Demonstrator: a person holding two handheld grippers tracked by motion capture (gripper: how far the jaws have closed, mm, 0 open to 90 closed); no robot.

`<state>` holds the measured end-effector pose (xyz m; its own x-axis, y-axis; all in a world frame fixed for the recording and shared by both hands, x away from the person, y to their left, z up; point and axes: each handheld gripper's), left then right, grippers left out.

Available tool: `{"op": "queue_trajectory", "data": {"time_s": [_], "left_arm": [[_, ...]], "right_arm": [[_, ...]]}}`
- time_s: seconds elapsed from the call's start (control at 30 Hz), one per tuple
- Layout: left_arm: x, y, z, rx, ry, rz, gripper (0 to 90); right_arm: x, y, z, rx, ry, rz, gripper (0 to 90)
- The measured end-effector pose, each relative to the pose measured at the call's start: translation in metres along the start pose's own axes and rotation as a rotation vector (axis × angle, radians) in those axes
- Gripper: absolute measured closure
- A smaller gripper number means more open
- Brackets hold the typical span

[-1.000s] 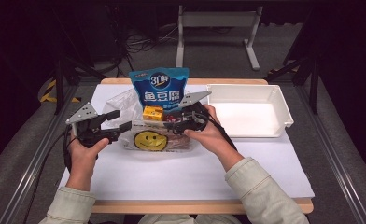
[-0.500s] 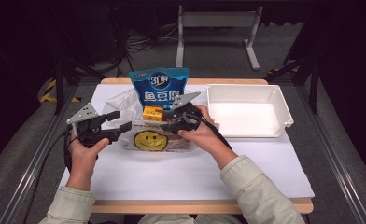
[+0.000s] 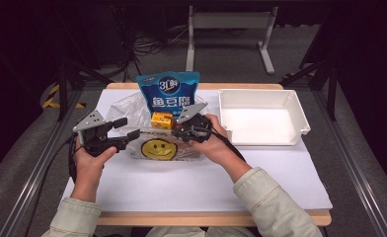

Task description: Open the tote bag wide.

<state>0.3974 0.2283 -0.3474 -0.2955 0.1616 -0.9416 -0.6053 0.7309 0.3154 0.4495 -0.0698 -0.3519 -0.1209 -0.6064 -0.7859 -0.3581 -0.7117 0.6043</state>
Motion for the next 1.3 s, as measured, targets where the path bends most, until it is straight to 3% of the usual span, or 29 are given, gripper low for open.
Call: {"op": "queue_trajectory", "data": {"time_s": [0.27, 0.53, 0.83, 1.07, 1.3], "left_arm": [[0.000, -0.001, -0.003, 0.000, -0.006, 0.002, 30.3], [0.000, -0.003, -0.007, 0.007, -0.031, 0.017, 29.2], [0.004, -0.004, -0.002, -0.001, -0.004, 0.028, 29.5], [0.007, -0.005, -0.001, 0.003, -0.015, 0.046, 29.5], [0.013, -0.004, 0.006, -0.011, 0.014, 0.046, 29.7]], "right_arm": [[0.005, 0.012, 0.016, -0.038, 0.015, -0.041, 90.0], [0.013, 0.012, 0.035, -0.094, 0.040, -0.041, 90.0], [0.022, 0.013, 0.052, -0.143, 0.044, -0.057, 90.0], [0.026, 0.014, 0.059, -0.190, 0.033, -0.066, 90.0], [0.036, 0.008, 0.065, -0.224, 0.025, -0.056, 90.0]]}}
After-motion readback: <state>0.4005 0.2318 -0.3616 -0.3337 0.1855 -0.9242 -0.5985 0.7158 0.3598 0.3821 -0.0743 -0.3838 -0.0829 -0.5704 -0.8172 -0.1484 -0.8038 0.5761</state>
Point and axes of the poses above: each handheld gripper's, and its own axes: y roughly backward along the jaws, x roughly out of its underside, z roughly to its left, and after that the axes turned 3 degrees about -z, right-handed
